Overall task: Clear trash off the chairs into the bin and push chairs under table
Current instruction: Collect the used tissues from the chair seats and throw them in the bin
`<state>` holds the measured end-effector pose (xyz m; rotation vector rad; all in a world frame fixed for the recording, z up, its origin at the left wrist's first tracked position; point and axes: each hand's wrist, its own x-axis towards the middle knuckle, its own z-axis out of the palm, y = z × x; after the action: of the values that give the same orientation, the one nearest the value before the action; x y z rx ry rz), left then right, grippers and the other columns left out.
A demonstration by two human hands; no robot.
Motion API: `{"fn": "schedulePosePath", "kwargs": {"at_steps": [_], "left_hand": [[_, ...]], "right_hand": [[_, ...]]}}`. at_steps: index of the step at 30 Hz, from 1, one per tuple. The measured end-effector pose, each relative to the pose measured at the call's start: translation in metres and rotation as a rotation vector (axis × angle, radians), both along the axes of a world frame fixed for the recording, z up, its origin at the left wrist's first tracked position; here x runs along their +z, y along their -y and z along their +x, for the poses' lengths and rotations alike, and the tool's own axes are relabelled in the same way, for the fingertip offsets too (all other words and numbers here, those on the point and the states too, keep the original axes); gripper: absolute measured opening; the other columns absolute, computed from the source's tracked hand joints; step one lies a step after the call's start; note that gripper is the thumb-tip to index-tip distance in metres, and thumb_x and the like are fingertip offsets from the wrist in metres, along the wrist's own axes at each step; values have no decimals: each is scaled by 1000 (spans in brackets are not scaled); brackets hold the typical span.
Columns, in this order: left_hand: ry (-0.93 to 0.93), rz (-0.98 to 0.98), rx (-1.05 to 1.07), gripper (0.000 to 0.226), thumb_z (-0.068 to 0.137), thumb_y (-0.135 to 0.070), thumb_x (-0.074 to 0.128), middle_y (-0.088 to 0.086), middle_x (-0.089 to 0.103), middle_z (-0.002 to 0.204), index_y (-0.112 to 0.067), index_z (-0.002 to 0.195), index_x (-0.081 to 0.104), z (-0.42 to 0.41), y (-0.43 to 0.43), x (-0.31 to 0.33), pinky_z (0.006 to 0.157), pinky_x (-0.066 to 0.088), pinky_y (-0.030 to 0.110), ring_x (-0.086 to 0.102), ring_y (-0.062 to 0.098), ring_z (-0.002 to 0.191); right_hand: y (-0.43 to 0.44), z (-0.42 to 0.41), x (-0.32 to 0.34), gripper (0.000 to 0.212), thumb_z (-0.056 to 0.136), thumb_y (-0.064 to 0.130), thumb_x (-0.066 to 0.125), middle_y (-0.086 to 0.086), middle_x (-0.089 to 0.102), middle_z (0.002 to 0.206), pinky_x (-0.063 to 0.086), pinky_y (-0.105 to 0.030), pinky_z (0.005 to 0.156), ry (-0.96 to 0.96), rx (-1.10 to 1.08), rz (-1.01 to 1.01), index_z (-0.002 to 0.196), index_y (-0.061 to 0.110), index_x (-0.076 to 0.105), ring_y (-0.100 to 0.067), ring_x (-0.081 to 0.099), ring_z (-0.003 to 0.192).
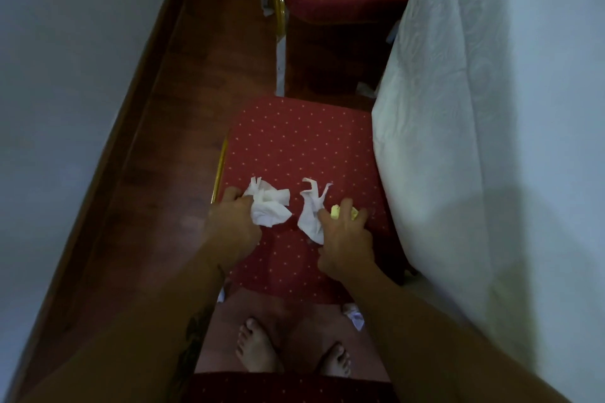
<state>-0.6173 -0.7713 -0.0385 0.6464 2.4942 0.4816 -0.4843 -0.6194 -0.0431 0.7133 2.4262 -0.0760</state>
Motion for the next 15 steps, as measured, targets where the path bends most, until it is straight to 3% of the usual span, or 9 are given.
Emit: {"fn": "schedulePosePath", "kwargs": {"at_steps": [5,7,10,12,14,15], "left_hand": [[45,-12,-10,33,78,-8,67,13,58,123,-2,111,68,-1,0,5,82,50,40,63,36,96],[61,-8,-26,33,79,-6,66,15,58,122,0,111,68,-5,-1,7,83,49,39,63,36,97],[157,30,-14,39,81,-16,58,17,62,119,-1,115,69,-14,2,14,84,48,33,63,33,102],[241,143,56,45,85,-15,54,15,67,118,1,126,64,-20,3,26,82,44,21,65,28,107],[309,181,141,38,95,-1,54,4,67,109,4,132,58,-26,0,43,77,44,7,66,9,103],[301,174,167,34,95,1,53,7,68,102,9,127,60,-27,-1,44,77,48,12,68,10,101]], "right_hand": [[-10,-7,1,55,80,42,70,-13,42,127,53,-31,72,83,216,109,128,19,55,-31,51,108],[-13,-12,3,50,83,40,68,-13,45,126,54,-33,73,137,231,90,126,16,58,-31,54,106],[-27,-22,13,49,85,35,64,-12,53,129,57,-41,88,128,-22,-176,127,11,58,-32,60,113],[-39,-28,30,38,86,34,64,-9,67,114,56,-37,85,-62,-270,-398,115,10,67,-26,67,102],[-48,-34,56,33,87,38,67,-3,70,103,54,-32,77,-260,-425,-474,108,12,70,-20,67,90],[-50,-39,68,35,87,41,68,-2,69,103,54,-32,77,-318,-479,-494,108,13,68,-19,67,89]]}}
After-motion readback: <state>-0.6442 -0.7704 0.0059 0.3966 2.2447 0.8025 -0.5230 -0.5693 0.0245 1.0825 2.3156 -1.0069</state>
